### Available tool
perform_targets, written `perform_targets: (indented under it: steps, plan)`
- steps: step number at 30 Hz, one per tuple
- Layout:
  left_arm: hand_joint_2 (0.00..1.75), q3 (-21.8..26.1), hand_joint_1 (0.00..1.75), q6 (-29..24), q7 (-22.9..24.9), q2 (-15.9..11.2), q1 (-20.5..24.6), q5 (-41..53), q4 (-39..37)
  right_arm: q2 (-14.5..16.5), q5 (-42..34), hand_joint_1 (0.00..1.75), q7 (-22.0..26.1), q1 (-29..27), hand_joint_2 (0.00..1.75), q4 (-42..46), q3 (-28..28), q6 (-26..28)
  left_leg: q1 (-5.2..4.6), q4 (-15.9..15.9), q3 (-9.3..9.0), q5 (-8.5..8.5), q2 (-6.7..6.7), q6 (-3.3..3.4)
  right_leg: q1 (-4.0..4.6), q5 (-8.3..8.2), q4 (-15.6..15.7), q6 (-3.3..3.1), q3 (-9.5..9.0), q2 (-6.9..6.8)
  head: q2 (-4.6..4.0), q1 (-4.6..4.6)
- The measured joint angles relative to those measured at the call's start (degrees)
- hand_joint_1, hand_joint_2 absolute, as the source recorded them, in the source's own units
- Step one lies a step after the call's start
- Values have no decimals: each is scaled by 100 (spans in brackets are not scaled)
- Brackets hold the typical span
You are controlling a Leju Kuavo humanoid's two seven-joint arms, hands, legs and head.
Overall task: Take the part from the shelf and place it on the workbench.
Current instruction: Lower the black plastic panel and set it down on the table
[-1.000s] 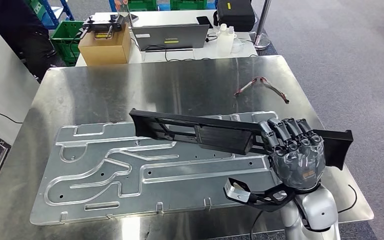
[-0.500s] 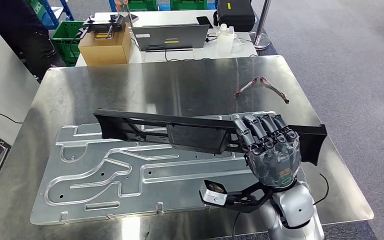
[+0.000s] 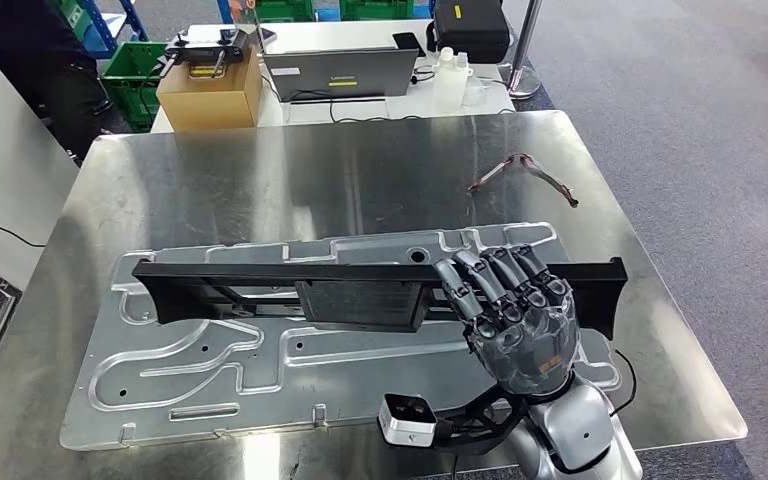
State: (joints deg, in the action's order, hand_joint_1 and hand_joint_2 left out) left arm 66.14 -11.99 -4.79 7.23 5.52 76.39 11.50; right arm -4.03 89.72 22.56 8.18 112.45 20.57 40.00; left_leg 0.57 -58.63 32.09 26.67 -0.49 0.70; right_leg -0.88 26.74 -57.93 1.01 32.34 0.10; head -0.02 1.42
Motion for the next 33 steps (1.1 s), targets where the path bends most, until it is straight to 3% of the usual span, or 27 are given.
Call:
perform_targets:
  steps: [4,10,17,26,28,31,33]
  plan:
    - [175,0,0,3,-59,-17,-3,16,0,-63,0,0,-48,-39,175,98,82,0,0,0,-1,0,1,0,0,0,0,0,-1,0,1,0]
    - [175,0,0,-59,-85,-30,-3,-8,0,-98,0,0,-142,-91,175,119,89,0,0,0,-3,0,1,0,0,0,0,0,-1,1,1,0]
    - [175,7,0,-144,-134,-52,-4,-72,-1,-123,0,0,-731,-231,175,117,55,0,0,0,-2,0,1,0,0,0,0,0,-1,1,0,0]
    - [175,10,0,-176,-140,-69,-7,-108,0,-147,-36,0,-1065,-329,175,82,-46,0,0,0,-3,0,1,0,0,0,0,0,-2,1,1,0]
    - [175,13,0,-208,-141,-77,-9,-142,0,-107,-303,0,-732,-378,175,6,-207,0,0,0,-4,0,1,0,0,0,0,0,-2,0,1,0]
    - [175,20,0,-242,-149,-88,-12,-192,0,246,-1012,0,713,-489,175,-286,-914,0,0,0,-3,0,0,0,0,0,0,0,-3,-1,0,0]
    - [175,51,0,-246,-154,-95,-15,-204,0,571,-1268,0,1382,-513,175,-599,-1540,0,0,0,-3,0,0,0,1,0,0,0,-4,-2,1,0]
